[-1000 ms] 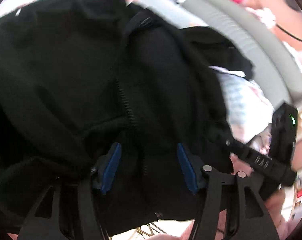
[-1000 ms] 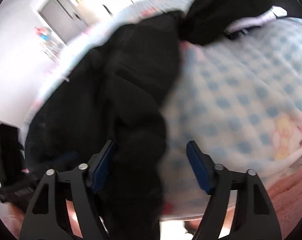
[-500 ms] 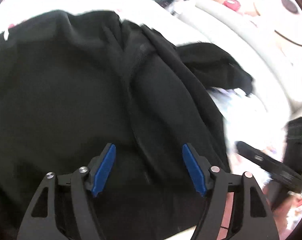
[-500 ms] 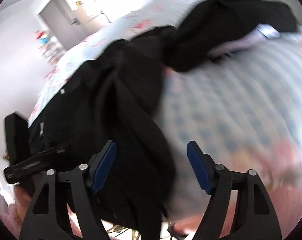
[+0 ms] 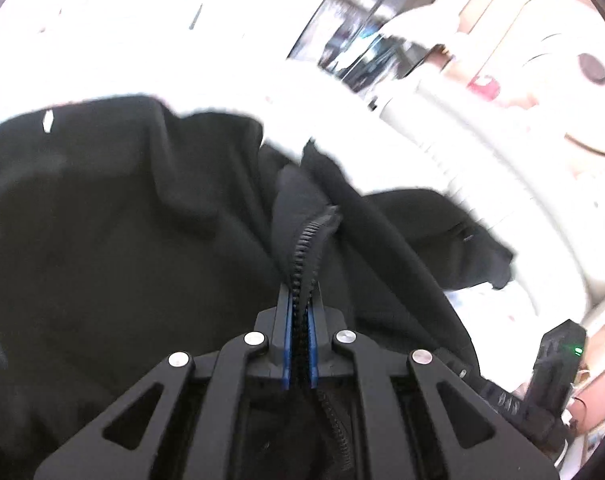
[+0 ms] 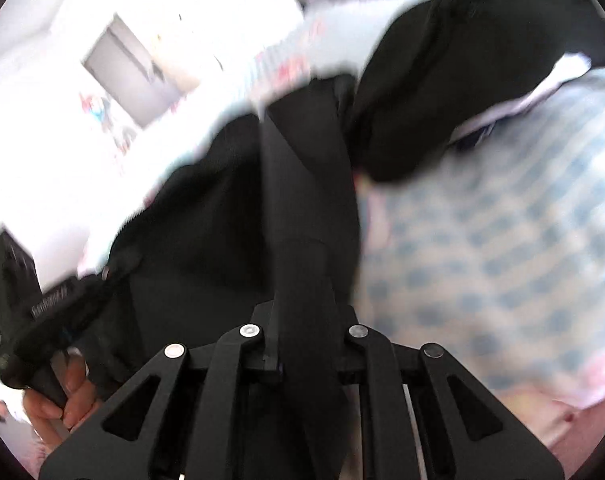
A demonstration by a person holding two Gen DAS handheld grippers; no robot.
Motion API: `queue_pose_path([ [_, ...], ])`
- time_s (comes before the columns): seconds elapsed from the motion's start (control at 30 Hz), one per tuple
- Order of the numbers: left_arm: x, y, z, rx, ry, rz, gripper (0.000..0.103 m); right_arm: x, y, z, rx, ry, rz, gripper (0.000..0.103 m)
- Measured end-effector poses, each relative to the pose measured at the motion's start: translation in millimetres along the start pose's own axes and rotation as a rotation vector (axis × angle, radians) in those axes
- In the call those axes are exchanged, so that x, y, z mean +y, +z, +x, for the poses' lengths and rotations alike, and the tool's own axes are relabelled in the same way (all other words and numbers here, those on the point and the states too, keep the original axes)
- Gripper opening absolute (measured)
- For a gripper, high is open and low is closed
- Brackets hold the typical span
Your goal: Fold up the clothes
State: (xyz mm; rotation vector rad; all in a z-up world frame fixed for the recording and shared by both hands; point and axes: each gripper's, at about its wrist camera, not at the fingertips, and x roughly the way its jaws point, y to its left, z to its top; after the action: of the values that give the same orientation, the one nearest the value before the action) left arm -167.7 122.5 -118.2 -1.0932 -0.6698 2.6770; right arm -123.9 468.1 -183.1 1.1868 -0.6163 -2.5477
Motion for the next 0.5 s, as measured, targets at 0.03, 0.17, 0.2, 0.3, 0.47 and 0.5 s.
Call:
queue_pose_path([
  [0.03,6,1,-13,-0.021,0.003,0.001,0.006,-1,-2,-14,-0.043,0.001,0.02,0.011],
  [0.17,40,-12,-20,0.046,0.037,-0.045,0.006,-20,-37,-15,-0.024,-0.136,0.112,0.018],
  [0.2,50,-21,-11,0.111,0.04,-0.056,0.006,-29,-47,-8,0.018,-0.144,0.157,0.019],
  [0.3,71,-45,7,0.282,0.025,-0.079,0.007,-30,-65,-14,0.044,-0.183,0.186,0.03],
  [0.47,64,-63,-49,0.206,-0.104,-0.005,0.02,11,-70,-52,-0.022,-0.144,0.081,0.044],
  [0.5,67,-66,-65,0.186,-0.125,0.01,0.024,19,-72,-54,-0.023,-0.116,0.063,0.054],
])
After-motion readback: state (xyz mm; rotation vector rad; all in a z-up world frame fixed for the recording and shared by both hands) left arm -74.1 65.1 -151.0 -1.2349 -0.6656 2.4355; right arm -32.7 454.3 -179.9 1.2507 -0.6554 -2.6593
